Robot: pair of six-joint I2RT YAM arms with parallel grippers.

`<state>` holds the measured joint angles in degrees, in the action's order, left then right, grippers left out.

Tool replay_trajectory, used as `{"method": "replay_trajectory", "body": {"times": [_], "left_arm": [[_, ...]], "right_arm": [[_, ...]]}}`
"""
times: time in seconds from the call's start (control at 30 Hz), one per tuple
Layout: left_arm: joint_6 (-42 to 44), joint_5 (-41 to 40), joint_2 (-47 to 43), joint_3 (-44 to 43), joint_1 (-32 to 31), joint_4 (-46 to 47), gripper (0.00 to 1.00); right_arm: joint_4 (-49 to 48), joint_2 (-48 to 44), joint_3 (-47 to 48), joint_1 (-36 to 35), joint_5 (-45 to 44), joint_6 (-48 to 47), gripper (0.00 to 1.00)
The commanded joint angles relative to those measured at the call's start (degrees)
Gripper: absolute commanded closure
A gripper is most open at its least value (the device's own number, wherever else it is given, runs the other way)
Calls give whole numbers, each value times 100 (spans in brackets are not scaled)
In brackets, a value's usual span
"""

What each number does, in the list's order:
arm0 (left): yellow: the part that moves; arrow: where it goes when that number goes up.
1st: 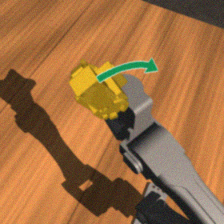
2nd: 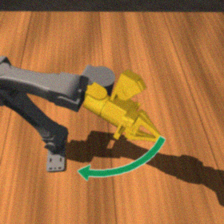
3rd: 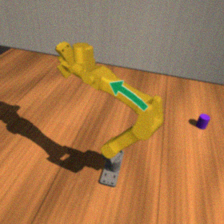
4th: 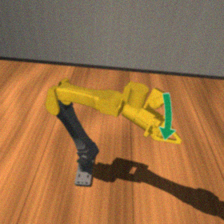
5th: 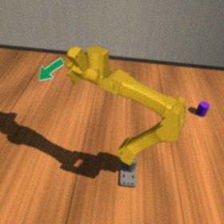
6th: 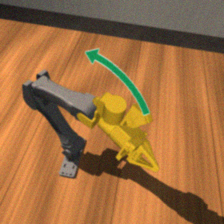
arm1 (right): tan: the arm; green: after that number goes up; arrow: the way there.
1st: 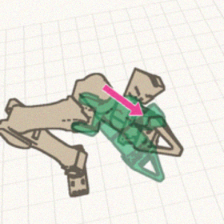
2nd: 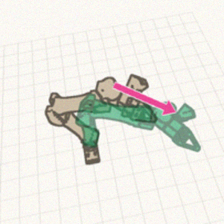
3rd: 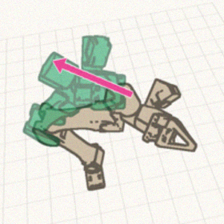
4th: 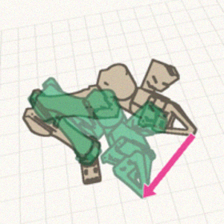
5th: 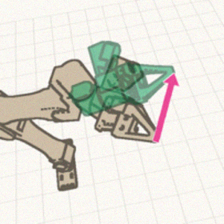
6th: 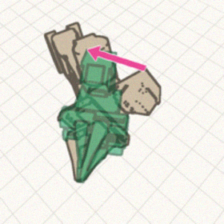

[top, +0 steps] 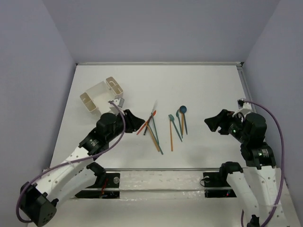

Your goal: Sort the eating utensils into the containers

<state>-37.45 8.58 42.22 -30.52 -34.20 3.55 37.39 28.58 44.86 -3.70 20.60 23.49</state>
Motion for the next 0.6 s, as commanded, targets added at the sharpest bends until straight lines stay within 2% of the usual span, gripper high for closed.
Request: {"method": "replay_trajectory", "body": {"times": [0.0,0.03,0.07,0.1,0.2,0.33,0.57], "left_arm": [[-227,-1971,539,-313,-622,-39,71],[-280,-2218,707,-357,-884,-13,71],[-289,-2220,883,-410,-887,22,71],[-289,-2525,1094,-480,-1218,40,71],[-306,-3317,2181,-936,-1713,-126,67],[-272,-3767,3019,-1192,-1784,-65,63],[-122,-4048,4241,-1764,-1836,5,64]], "right_arm": [[-626,130,-355,28,260,182,29],[-679,157,-460,28,278,200,29],[-724,157,-513,28,287,226,29],[-776,166,-557,28,321,253,29],[-943,218,-724,28,480,323,29],[-987,192,-795,28,506,306,29],[-1005,183,-803,28,594,271,29]]}}
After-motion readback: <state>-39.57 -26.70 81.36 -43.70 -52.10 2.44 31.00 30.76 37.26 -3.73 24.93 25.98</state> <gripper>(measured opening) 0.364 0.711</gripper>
